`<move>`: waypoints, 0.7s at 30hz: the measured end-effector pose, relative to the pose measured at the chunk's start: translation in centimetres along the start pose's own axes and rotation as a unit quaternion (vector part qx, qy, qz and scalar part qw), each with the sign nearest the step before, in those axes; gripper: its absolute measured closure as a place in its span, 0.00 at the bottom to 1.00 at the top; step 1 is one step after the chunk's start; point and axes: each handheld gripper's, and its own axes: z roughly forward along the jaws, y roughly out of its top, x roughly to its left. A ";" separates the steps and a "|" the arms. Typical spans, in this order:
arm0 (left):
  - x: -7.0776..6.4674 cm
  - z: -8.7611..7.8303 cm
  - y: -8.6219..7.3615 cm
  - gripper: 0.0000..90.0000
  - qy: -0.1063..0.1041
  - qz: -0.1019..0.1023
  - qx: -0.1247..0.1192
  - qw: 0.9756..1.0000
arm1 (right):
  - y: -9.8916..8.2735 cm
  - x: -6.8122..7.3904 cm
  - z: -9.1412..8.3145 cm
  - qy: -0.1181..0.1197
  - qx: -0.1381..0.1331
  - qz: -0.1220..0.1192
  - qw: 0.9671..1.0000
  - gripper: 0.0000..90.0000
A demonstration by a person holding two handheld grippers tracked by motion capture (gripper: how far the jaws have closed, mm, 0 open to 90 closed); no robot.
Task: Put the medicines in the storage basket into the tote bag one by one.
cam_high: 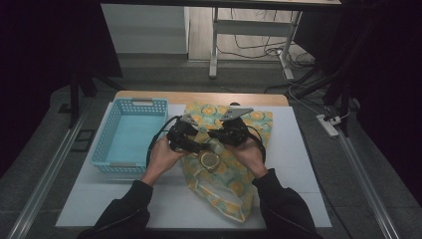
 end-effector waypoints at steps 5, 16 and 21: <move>-0.5 -0.7 -0.5 0.18 -0.007 0.002 -0.002 1.000 | 0.0 0.0 0.0 0.002 0.000 0.001 1.000 1.00; -1.4 -1.5 -1.8 0.03 -0.039 -0.003 -0.012 0.999 | 0.1 0.1 -0.2 0.005 0.001 -0.003 1.000 1.00; -1.9 -2.1 -2.7 0.00 -0.059 -0.002 -0.022 0.998 | 0.1 0.1 -0.2 0.006 0.003 -0.003 1.000 1.00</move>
